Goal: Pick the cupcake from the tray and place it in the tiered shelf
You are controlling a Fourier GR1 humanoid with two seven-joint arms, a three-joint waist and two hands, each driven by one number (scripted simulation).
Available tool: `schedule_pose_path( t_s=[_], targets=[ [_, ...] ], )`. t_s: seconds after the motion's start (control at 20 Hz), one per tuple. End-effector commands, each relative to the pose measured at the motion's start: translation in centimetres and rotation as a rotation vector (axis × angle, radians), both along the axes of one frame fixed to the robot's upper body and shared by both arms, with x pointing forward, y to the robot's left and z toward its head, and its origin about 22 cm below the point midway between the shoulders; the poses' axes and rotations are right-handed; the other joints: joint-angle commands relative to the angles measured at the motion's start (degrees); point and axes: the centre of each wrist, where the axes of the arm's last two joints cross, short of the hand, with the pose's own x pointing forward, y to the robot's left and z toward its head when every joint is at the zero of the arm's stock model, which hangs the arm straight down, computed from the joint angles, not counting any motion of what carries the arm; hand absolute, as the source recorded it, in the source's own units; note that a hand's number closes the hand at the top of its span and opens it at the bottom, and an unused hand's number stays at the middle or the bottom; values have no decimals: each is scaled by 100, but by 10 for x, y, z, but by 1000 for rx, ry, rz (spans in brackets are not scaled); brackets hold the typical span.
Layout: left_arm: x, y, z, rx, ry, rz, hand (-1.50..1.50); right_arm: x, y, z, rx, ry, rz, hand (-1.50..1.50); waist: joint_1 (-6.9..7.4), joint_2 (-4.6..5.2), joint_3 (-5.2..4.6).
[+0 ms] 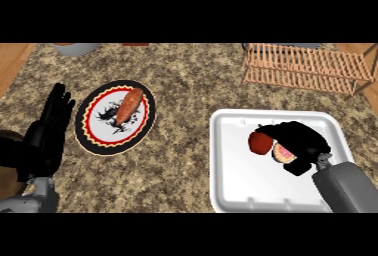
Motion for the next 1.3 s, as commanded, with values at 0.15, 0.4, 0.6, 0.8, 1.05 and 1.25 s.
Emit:
schedule_pose_path(
  t_s=[0.15,0.4,0.6,0.8,1.05,1.25],
  targets=[
    [2,-11,-4,-5,-13,7,0,-6,15,-33,-19,-107,101,150,-2,19,13],
    [-6,8,2,4,0,-15,0,5,14,-15,-3,-123,-152,150,-7,7,10],
    [-7,-3,-11,-15,15,36,0,-5,15,-41,9,-62,-623,150,-135,8,8],
    [-6,5,-7,6,-14,12,0,13,50,-12,127,-85,-728,150,-15,10,8],
    [-7,14,-15,13,-4,18,0,-17,76,30,273,-127,-723,150,-70,-8,7],
    [-4,1,-13,-2,7,8,0,-11,79,102,483,-278,-776,150,-120,-29,5]
  ],
)
